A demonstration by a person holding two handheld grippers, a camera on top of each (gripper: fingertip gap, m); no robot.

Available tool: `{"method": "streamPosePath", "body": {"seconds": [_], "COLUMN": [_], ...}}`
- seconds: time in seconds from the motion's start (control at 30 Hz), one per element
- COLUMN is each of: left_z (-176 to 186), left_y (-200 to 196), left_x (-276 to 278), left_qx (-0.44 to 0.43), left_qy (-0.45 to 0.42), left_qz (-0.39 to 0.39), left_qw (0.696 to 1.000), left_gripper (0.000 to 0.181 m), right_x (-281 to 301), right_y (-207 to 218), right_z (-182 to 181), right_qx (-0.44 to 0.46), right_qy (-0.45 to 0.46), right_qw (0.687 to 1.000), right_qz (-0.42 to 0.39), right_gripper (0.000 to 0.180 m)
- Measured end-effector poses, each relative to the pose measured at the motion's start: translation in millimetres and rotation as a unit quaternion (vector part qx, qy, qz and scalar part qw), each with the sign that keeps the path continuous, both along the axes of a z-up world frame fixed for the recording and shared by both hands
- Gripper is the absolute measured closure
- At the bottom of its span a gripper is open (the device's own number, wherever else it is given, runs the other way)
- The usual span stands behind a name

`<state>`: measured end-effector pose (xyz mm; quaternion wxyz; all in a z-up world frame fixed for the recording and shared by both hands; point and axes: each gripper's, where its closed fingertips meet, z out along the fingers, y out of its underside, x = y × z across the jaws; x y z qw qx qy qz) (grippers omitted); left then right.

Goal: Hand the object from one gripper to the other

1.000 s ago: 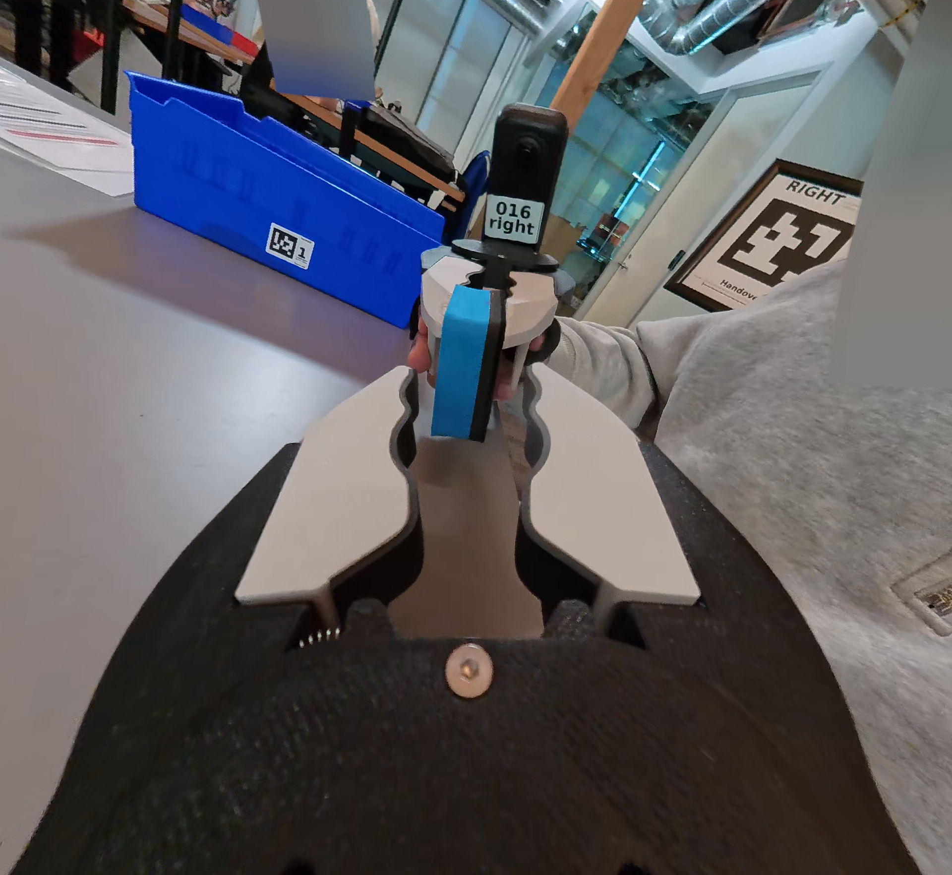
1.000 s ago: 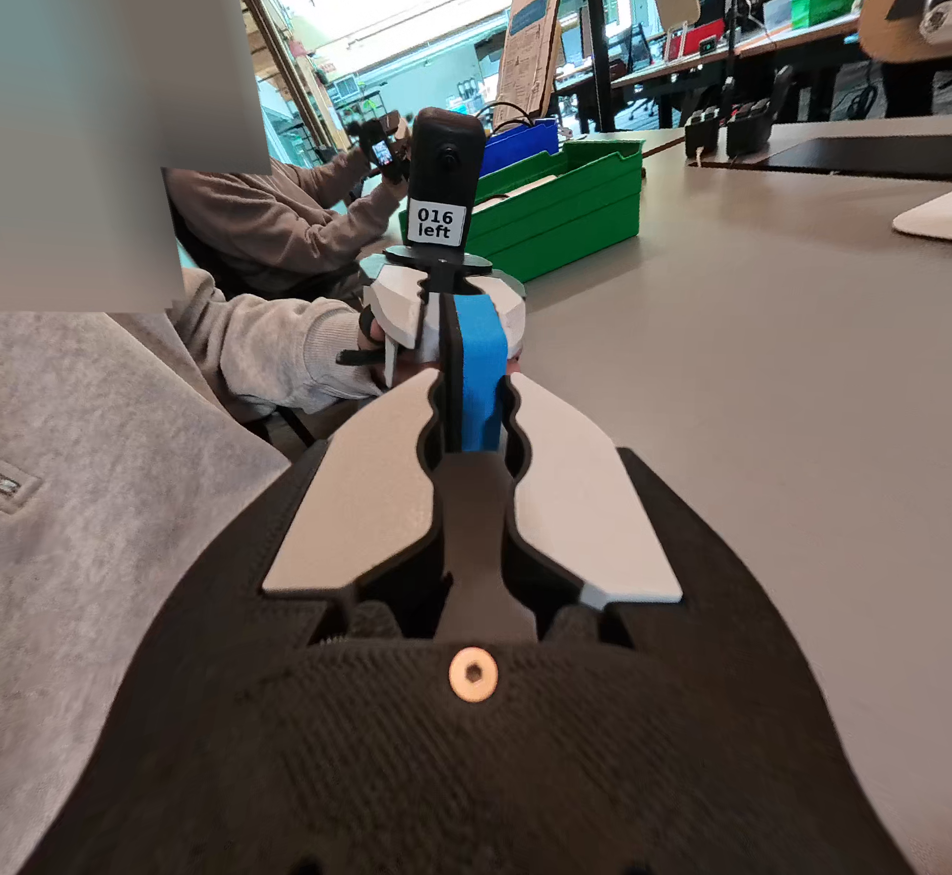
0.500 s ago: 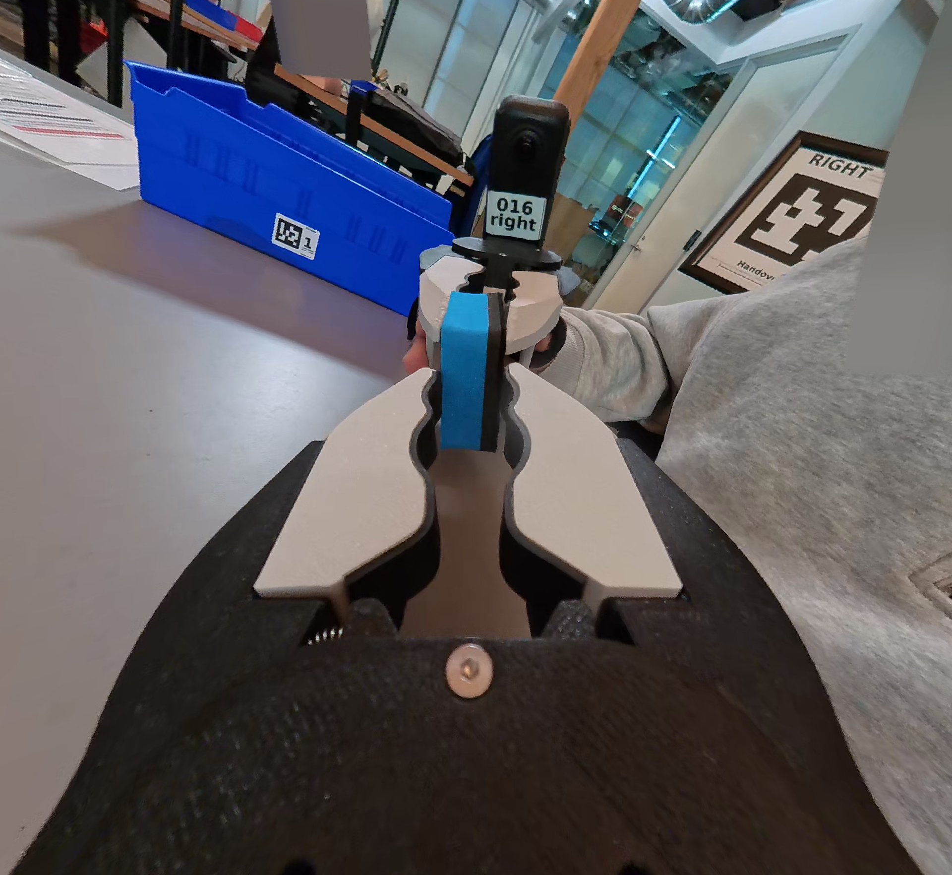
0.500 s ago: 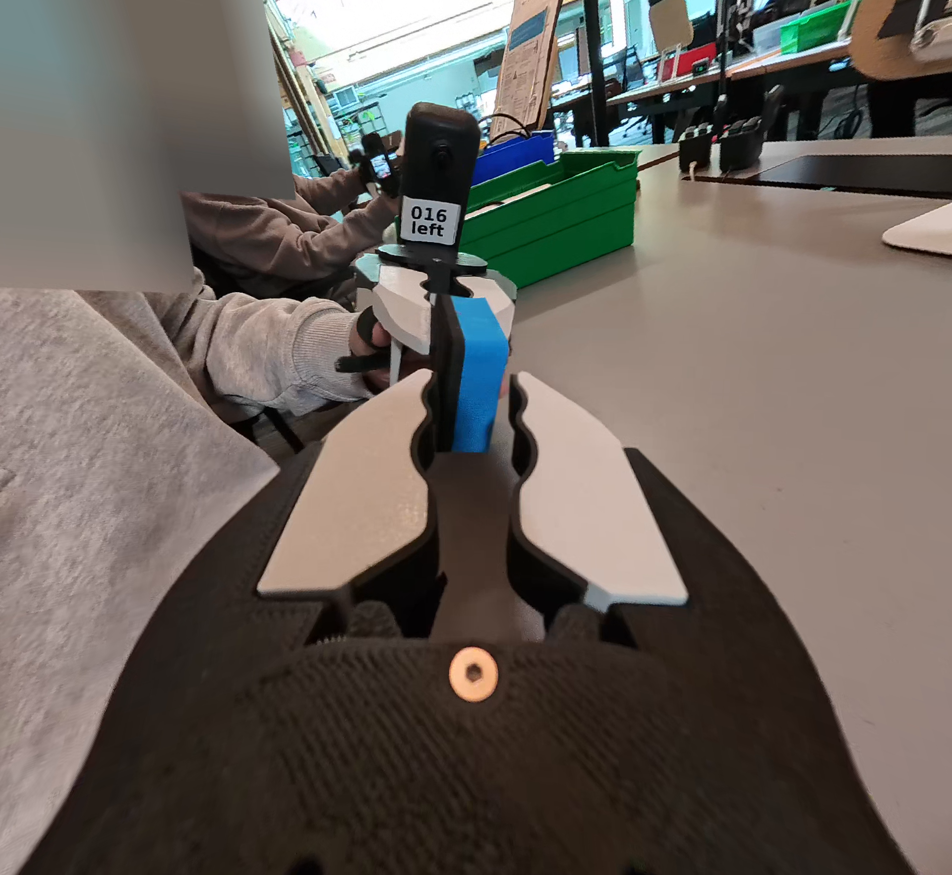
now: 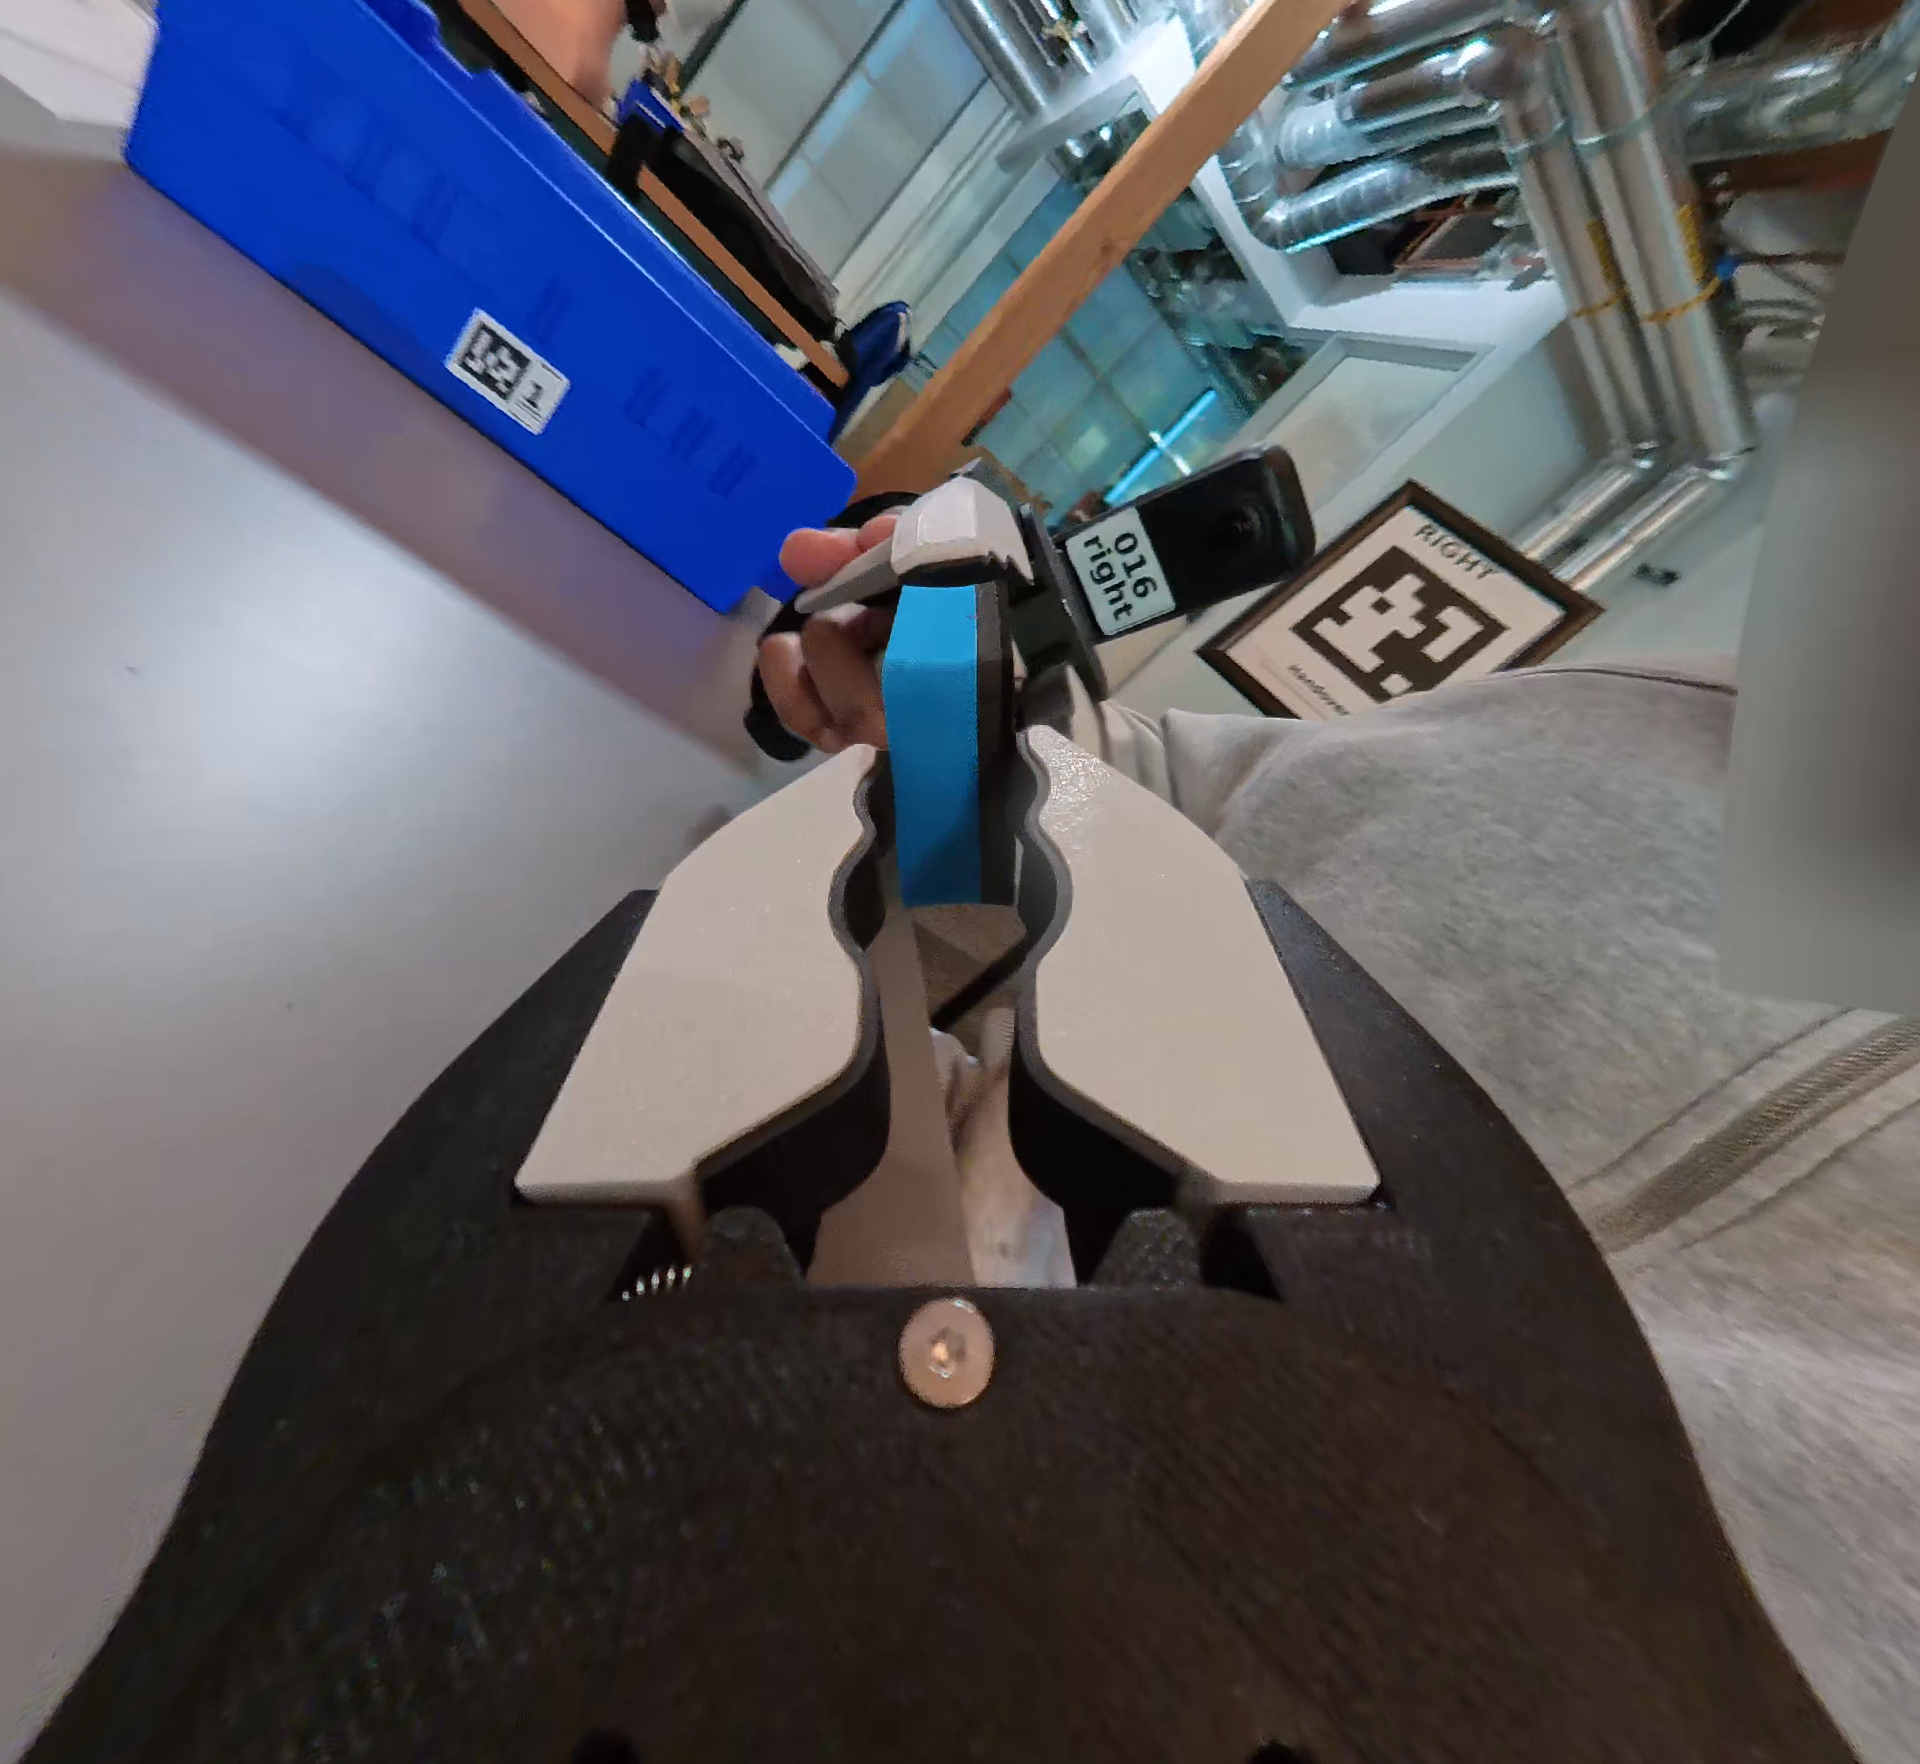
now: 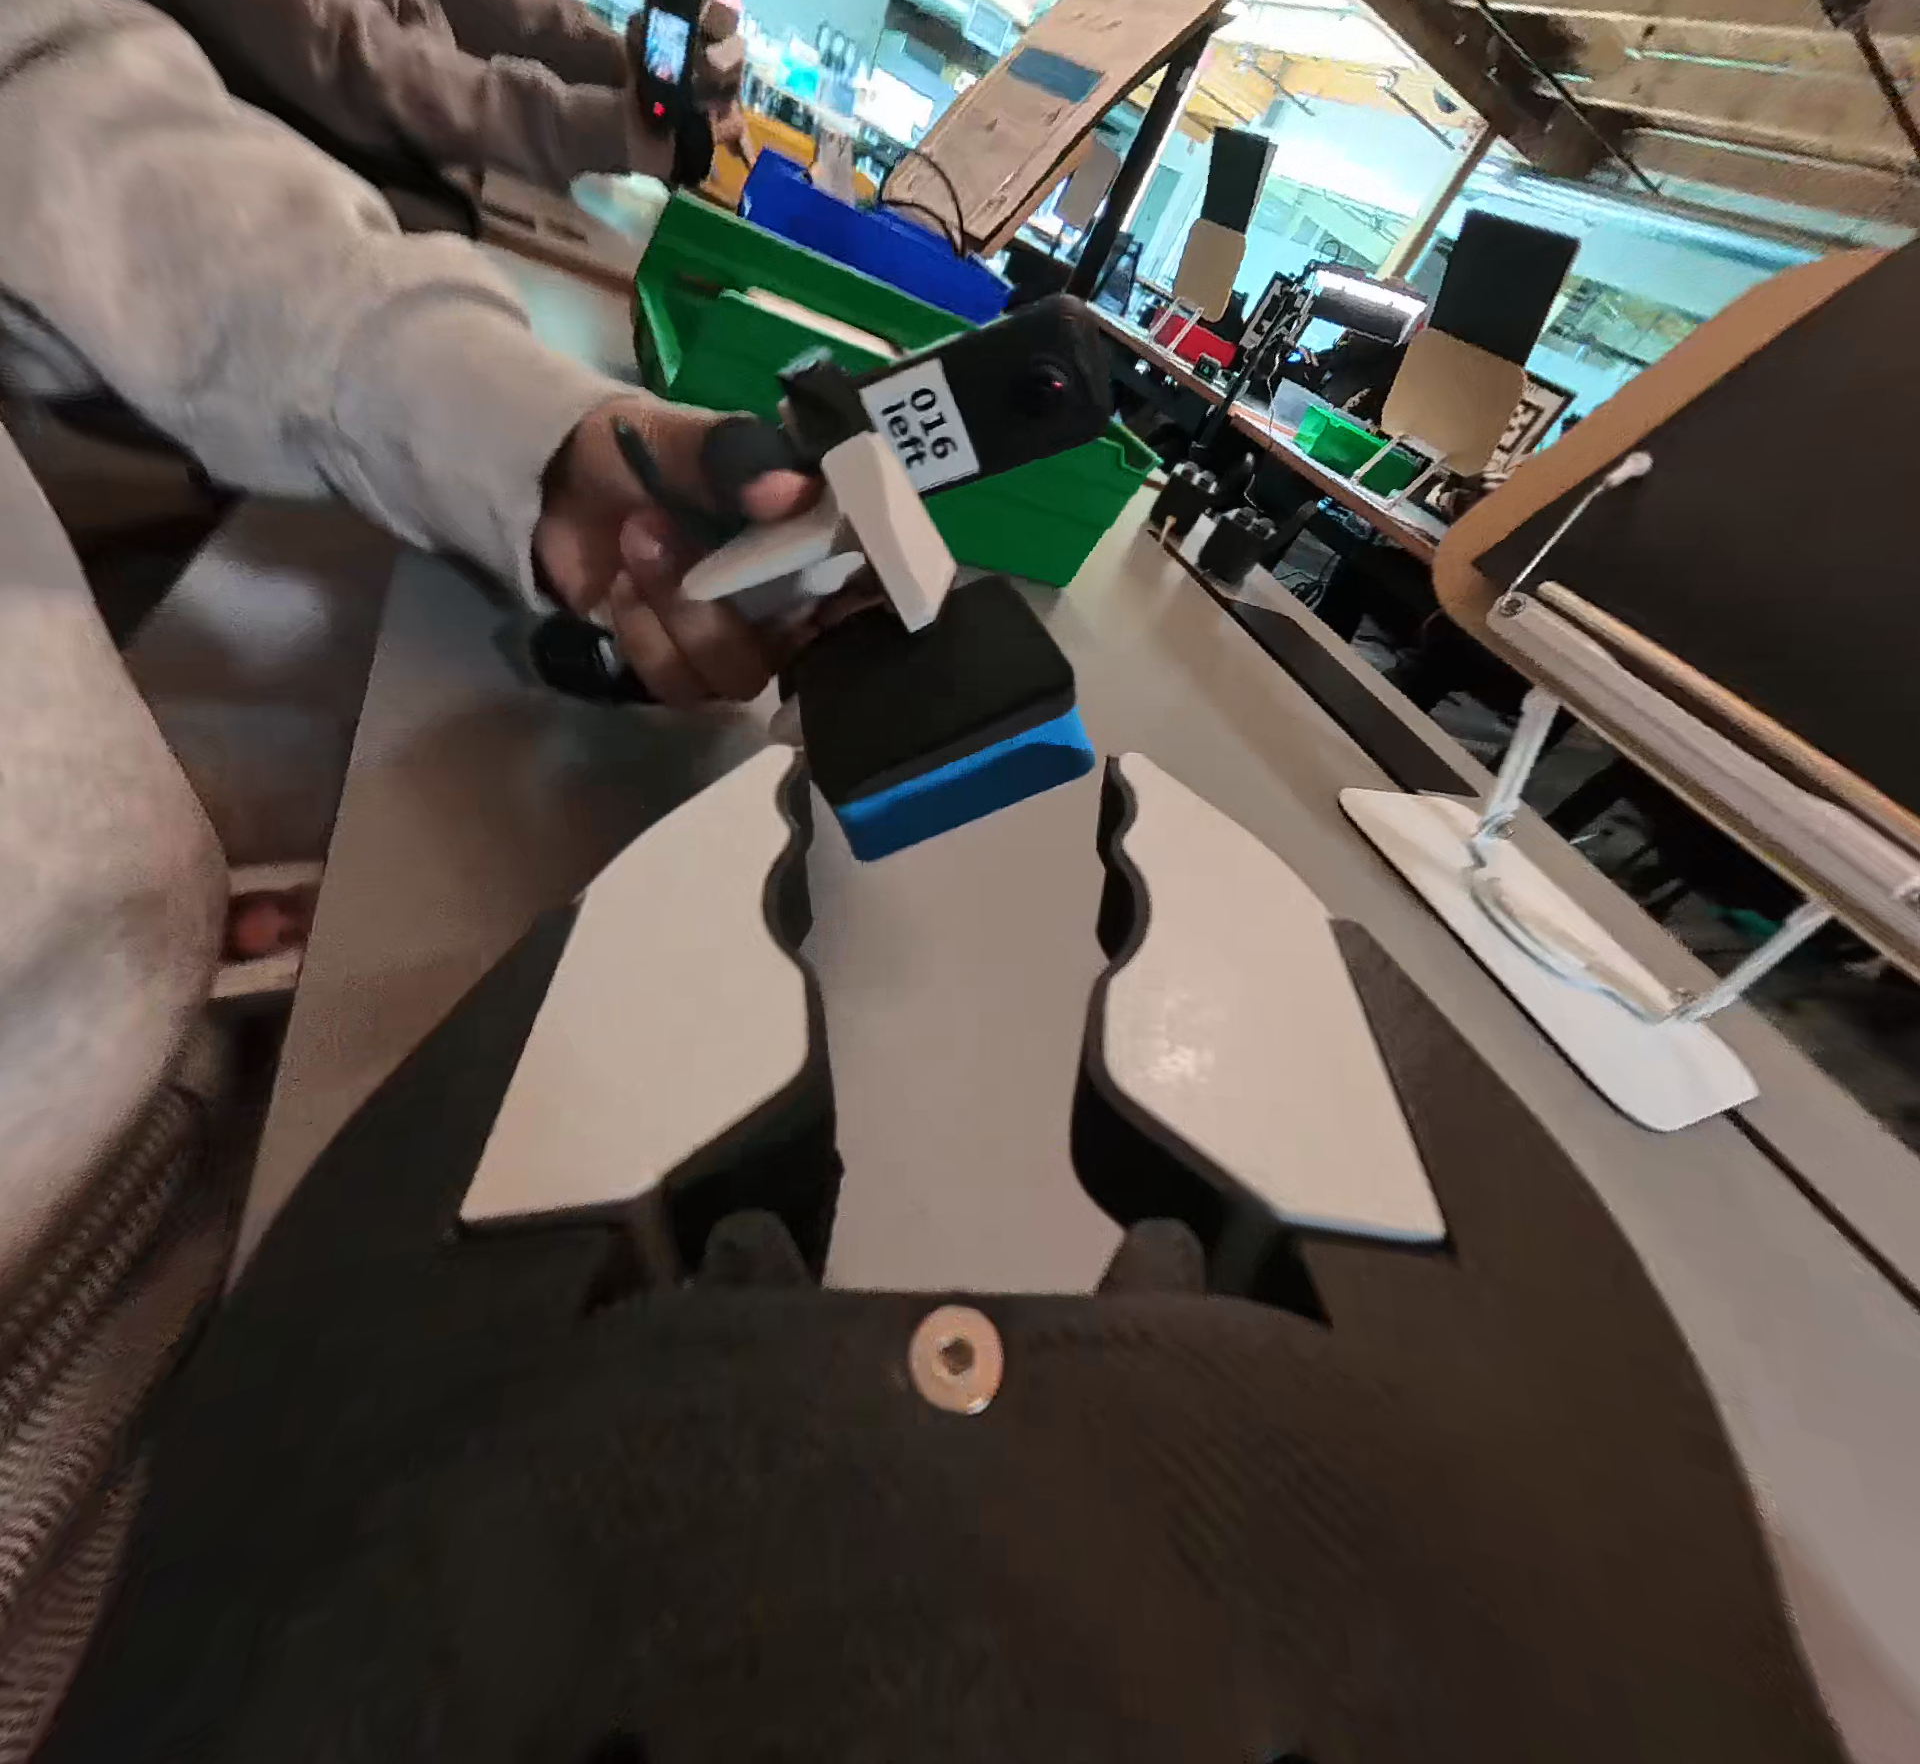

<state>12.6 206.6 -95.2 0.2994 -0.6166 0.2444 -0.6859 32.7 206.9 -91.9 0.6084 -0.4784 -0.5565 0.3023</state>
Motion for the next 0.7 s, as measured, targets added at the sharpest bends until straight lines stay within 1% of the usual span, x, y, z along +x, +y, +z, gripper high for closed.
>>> {"method": "streamPosePath", "body": {"seconds": [0.07,0.23,0.33,0.43,0.7], "left_z": [-0.9,-3.7,-8.0,-7.4,-6.4], "left_y": [-4.0,-10.5,-10.8,-11.6,-15.8], "left_x": [0.2,-1.1,-0.5,-1.1,-1.1], "left_qx": [-0.03,-0.101,-0.13,-0.146,-0.149], "left_qy": [-0.009,-0.029,-0.03,-0.039,-0.043], "left_qz": [-0.028,-0.081,-0.091,-0.099,-0.115], "left_qw": [0.999,0.991,0.987,0.984,0.981], "left_gripper": [0.16,0.159,0.159,0.159,0.159], "right_x": [-0.2,-0.3,-2.9,-4.7,-5.4], "right_y": [-3.4,-11.8,-15.8,-16.0,-19.1], "right_z": [-1.8,0.3,-4.5,-6.9,-6.2], "right_qx": [0.019,0.032,0.042,0.052,0.042], "right_qy": [-0.011,-0.016,-0.033,-0.04,-0.036], "right_qw": [1.0,0.999,0.998,0.997,0.998], "right_qz": [0.008,0.033,0.038,0.033,0.042], "right_gripper": [0.125,0.125,0.127,0.129,0.13]}}
